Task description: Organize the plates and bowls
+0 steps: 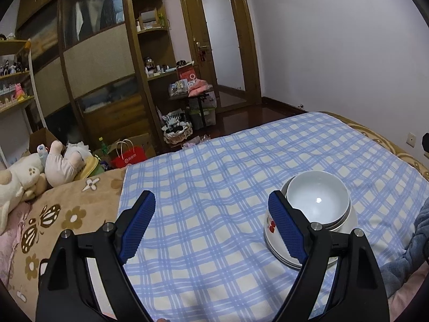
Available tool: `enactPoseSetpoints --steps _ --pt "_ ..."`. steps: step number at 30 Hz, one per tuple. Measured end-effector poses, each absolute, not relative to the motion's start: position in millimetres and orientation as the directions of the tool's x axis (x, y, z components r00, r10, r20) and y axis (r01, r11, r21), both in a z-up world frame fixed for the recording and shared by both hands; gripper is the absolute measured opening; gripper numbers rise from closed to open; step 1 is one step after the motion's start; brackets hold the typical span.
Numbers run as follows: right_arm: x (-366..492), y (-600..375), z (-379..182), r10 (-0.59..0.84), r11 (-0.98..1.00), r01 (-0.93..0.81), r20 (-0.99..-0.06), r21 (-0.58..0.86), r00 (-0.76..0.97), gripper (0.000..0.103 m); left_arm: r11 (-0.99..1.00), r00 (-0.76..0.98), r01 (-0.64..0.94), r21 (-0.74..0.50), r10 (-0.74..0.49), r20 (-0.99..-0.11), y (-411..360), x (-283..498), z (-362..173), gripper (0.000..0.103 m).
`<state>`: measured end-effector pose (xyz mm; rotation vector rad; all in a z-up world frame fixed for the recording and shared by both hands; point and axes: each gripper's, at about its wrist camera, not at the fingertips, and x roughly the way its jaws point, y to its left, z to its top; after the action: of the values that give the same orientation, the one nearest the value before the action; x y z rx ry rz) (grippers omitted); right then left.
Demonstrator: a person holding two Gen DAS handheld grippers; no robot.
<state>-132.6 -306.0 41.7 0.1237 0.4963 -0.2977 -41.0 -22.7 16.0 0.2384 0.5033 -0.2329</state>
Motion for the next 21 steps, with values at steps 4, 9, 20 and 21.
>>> enactPoseSetpoints --steps 4,9,20,21 --pt "-134.2 -305.3 40.8 -0.254 0.949 0.312 -0.482 0.042 0.839 0.103 0.946 0.846 0.28 0.162 -0.163 -0.508 -22.8 -39.9 15.0 0.085" --pt "-137.8 -305.8 40.5 -0.264 0.948 0.316 -0.475 0.031 0.839 0.103 0.95 0.843 0.276 0.143 -0.169 -0.51 -21.5 -39.9 17.0 0.085" --pt "-137.7 -307.1 43.3 -0.265 0.945 0.325 -0.48 0.045 0.836 0.103 0.949 0.846 0.276 0.153 -0.164 -0.507 -23.6 -41.3 17.2 0.085" --pt "-135.9 -307.1 43.4 -0.266 0.946 0.322 -0.478 0.038 0.837 0.103 0.949 0.848 0.274 0.156 -0.162 -0.504 -23.7 -42.0 17.4 0.085"
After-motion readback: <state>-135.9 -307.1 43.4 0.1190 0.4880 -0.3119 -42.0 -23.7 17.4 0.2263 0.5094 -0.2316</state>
